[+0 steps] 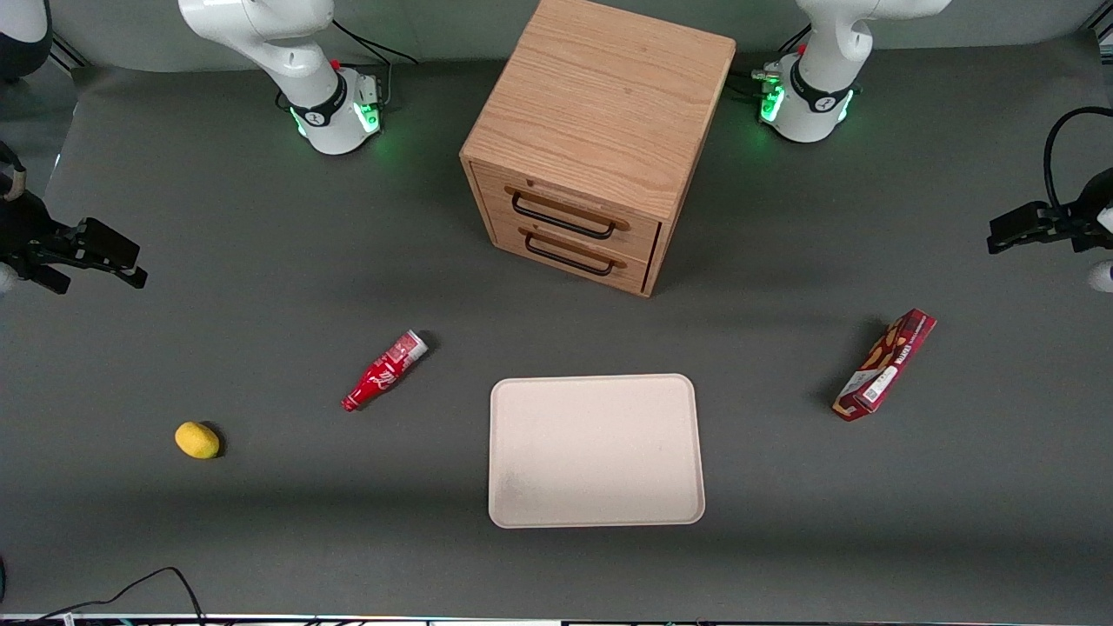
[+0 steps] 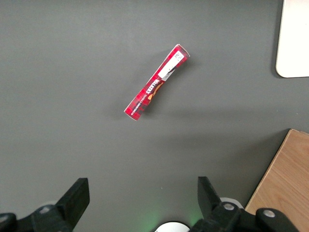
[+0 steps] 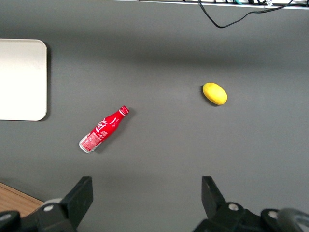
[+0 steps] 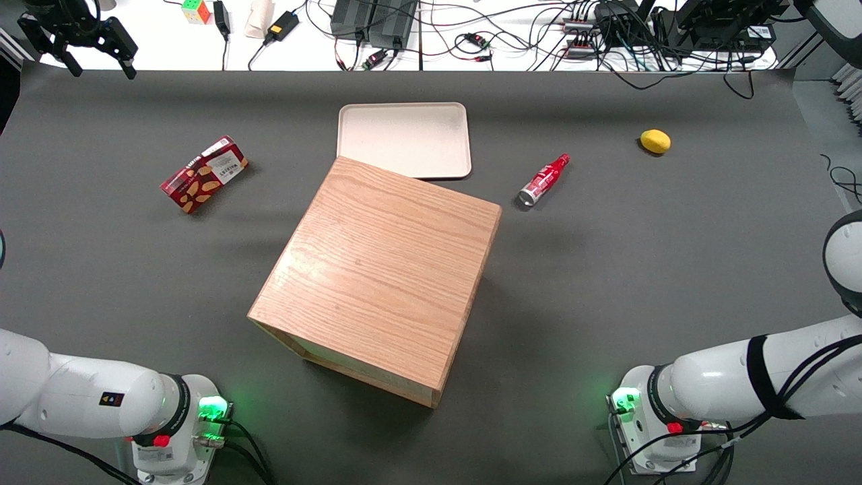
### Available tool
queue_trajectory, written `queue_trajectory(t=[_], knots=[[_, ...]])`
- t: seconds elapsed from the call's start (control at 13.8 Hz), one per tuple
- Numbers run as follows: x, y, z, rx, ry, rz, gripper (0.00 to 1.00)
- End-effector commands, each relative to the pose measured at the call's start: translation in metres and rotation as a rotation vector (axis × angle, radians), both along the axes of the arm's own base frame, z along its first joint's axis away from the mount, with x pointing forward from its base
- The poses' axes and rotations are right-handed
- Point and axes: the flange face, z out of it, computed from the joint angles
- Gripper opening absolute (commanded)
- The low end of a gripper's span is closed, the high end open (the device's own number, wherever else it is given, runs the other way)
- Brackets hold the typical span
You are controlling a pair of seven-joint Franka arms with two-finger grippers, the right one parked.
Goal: Place red cookie box on tray
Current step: 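Move the left gripper down toward the red cookie box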
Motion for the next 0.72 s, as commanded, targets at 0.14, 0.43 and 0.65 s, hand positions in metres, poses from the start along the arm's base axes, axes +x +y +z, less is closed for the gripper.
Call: queue_trajectory(t=[0.14, 0.43, 0.65], knots=[[0.004, 0.003, 0.006, -0.009, 0.013, 0.016, 1.00], [0.002, -0.005, -0.019, -0.010, 0.055, -0.010, 1.00], [0.007, -0.002, -0.056, -0.017, 0.041, -0.069, 1.00]])
